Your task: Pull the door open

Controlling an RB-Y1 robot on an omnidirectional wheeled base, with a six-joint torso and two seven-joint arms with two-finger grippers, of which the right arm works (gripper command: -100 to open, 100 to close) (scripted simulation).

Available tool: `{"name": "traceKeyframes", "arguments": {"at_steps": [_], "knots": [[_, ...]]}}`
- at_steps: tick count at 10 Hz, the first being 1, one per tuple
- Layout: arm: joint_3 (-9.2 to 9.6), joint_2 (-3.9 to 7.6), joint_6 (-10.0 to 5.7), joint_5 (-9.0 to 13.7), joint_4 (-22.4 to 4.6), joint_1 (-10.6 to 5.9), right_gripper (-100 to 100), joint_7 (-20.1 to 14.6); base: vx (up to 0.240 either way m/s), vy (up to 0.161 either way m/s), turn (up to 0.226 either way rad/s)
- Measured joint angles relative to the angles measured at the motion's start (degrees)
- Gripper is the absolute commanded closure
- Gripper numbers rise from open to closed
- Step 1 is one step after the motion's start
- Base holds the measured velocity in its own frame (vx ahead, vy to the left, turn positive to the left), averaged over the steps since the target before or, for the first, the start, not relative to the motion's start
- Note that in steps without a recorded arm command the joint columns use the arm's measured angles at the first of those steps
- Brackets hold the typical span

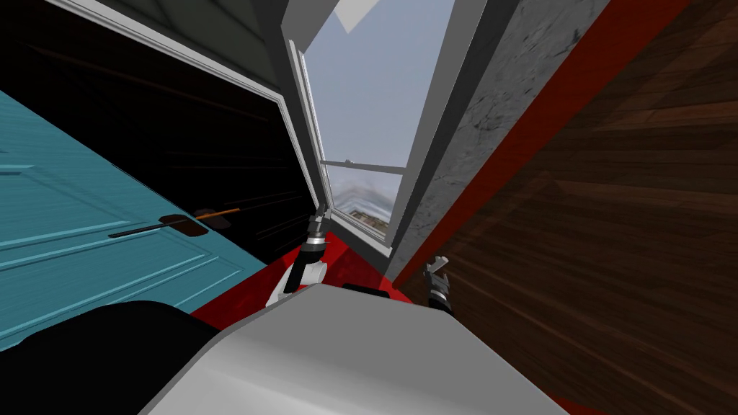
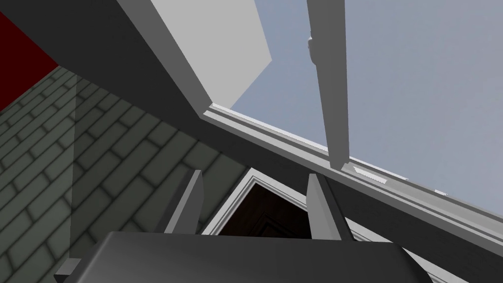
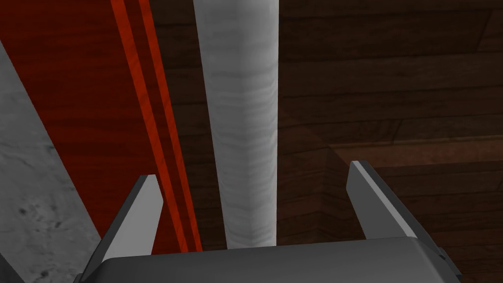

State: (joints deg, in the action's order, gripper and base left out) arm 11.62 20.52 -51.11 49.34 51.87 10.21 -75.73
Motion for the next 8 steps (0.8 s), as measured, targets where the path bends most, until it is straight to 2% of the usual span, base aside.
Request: {"name": "traceKeyframes", "arguments": {"at_steps": [2,3,8], "knots": [[-0.37,-0.61,0.47,0.1,-1.8,-1.39,-100,0.1,0.010,-0.008,0.009],[-0.37,-0.64,0.48,0.1,-2.0,-1.43,100,0.0,-0.010,0.011,0.014],[-0.33,-0.68,0.36,0.1,-1.7,-1.33,100,0.0,0.000,0.000,-0.006]]}}
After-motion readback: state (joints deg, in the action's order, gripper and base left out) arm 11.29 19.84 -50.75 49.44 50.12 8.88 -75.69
